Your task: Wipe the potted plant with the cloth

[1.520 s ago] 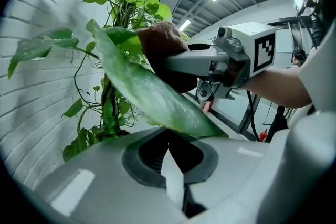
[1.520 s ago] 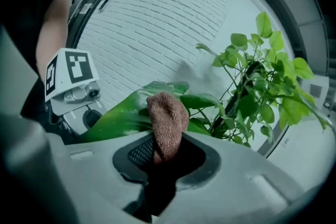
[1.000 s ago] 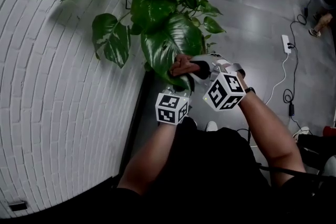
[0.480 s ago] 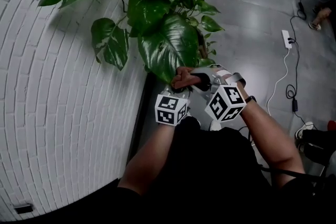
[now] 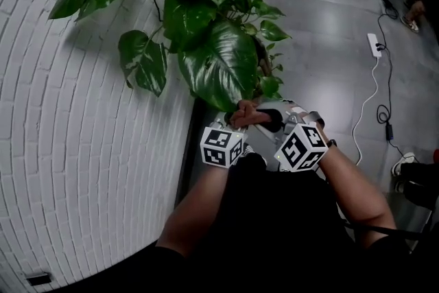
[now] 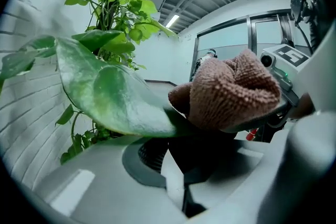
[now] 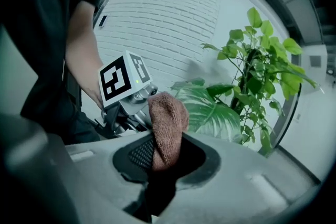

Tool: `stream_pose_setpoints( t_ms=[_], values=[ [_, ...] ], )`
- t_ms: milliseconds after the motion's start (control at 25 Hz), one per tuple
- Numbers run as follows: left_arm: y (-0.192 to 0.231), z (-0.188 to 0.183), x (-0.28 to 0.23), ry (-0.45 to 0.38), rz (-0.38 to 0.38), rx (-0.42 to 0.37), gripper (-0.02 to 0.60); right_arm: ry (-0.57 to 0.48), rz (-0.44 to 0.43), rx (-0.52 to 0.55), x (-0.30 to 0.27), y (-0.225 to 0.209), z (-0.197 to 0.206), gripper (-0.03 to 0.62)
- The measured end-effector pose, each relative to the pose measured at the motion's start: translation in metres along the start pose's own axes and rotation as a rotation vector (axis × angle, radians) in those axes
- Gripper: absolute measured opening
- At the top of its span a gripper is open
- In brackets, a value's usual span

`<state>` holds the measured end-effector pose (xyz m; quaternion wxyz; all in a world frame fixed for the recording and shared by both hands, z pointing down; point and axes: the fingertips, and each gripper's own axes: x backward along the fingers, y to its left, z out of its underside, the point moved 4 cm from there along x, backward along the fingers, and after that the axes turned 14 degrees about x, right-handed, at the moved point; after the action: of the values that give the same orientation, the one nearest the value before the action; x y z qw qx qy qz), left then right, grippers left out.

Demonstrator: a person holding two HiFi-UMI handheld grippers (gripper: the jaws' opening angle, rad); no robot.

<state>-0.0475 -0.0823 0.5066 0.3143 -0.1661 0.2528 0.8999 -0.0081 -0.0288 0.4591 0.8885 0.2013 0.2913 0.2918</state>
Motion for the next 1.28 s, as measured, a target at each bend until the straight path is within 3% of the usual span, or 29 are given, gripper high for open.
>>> stream_pose_setpoints(
  t_ms=[280,600,880,1000,1120,1280],
  values=[
    [-0.004,0.0,0.003,0.005,0.005,-0.011,0.017,0.012,0.006,-0.112,0.016,0.02,0.016,0.063],
    [-0.008,0.004,0.008,0.013,0.005,-0.024,0.017,0.022,0.019,-0.156,0.036,0.028,0.02,0.063],
    [0.001,0.011,0.015,0.009,-0.029,0.004,0.017,0.017,0.049,-0.17,0.047,0.009,0.019,0.063],
    [0.004,0.009,0.014,-0.005,-0.028,0.012,0.017,-0.031,0.06,-0.208,0.043,-0.01,0.011,0.063],
    [0.007,0.009,0.018,0.003,-0.01,0.006,0.017,-0.15,0.085,-0.432,0.037,-0.04,-0.003,0.063],
    [0.017,0.011,0.027,0.026,-0.002,0.007,0.017,-0.338,0.09,-0.927,0.023,-0.094,-0.011,0.063]
  ],
)
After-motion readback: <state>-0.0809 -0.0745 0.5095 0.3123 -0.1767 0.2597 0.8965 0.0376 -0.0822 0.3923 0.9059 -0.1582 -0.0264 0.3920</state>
